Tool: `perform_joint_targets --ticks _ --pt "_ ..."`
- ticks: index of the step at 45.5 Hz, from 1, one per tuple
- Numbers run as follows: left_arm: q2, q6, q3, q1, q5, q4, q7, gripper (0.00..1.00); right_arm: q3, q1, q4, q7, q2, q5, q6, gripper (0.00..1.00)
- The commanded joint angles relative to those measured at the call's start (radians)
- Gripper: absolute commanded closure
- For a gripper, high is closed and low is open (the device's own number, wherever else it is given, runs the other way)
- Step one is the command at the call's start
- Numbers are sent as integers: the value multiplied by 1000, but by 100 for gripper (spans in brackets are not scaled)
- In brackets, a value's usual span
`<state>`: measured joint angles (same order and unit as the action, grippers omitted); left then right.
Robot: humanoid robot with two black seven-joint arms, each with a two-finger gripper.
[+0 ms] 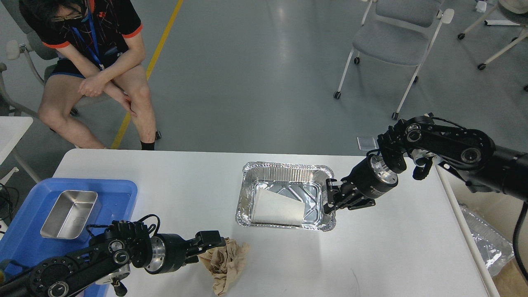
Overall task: Tidy desktop
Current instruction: 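Reach the left gripper to the brown paper towel and grasp it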
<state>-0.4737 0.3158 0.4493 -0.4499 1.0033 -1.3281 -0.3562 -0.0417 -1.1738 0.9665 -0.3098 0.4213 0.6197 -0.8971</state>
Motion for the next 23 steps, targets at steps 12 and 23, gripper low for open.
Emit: perform_joint_targets --ticks 12,23 --pt "115 -46 -70 0 21 95 14 40 -3 6 0 0 -1 0 3 100" --pt "129 -46 -83 0 21 95 16 97 -7 8 1 0 2 0 7 100"
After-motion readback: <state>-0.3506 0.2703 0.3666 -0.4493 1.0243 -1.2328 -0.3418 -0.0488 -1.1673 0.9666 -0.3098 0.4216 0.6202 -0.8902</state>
